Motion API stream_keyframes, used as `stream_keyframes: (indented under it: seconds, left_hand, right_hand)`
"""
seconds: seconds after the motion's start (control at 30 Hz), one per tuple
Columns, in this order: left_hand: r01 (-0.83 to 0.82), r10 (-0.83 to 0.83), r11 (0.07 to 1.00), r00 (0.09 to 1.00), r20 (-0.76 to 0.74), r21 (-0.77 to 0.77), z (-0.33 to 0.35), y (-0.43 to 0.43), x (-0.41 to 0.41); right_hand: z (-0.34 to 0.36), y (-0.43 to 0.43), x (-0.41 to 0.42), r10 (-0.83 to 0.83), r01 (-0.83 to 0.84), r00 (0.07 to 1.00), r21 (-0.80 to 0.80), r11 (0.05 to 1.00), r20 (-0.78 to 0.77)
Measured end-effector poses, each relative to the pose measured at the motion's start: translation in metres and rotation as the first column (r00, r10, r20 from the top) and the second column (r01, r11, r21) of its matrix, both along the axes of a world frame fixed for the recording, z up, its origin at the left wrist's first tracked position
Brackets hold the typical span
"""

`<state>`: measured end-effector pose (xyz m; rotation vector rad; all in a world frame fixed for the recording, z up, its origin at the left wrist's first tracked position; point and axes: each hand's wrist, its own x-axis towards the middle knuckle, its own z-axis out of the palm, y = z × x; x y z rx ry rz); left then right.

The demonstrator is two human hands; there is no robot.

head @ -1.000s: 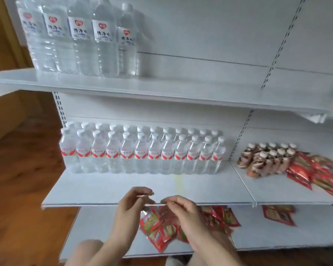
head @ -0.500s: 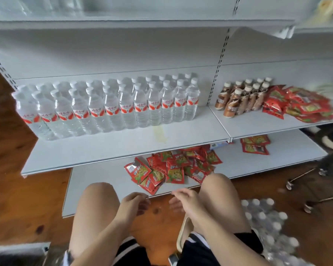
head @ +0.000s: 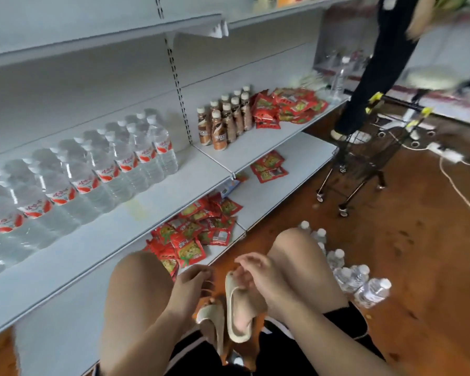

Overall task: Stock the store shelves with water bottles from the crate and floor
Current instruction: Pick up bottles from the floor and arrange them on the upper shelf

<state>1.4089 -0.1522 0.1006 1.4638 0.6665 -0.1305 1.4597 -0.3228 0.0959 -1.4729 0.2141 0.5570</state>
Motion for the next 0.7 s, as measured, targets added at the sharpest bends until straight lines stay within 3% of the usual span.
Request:
stream_keyframes:
  seconds: [0.13, 0.3, 0.7]
  left_hand:
    - [0.120, -0.117, 0.990, 0.992, 0.046, -0.070, 0.005, -0.033, 0.012]
    - [0.309, -0.305, 0.950, 0.950, 0.074, -0.047, 0.007, -0.075, 0.028]
    - [0.556, -0.555, 0.831, 0.831, 0.039, -0.017, 0.001, -0.140, 0.031]
  right_hand:
    - [0.015, -0.028, -0.012, -0.131, 0.131, 0.990, 0.003, 0.991, 0.047]
    - [0.028, -0.064, -0.029, -0.234, 0.241, 0.964, -0.051, 0.969, 0.125]
    - [0.005, -0.133, -0.078, -0.430, 0.436, 0.899, -0.237, 0.868, 0.080]
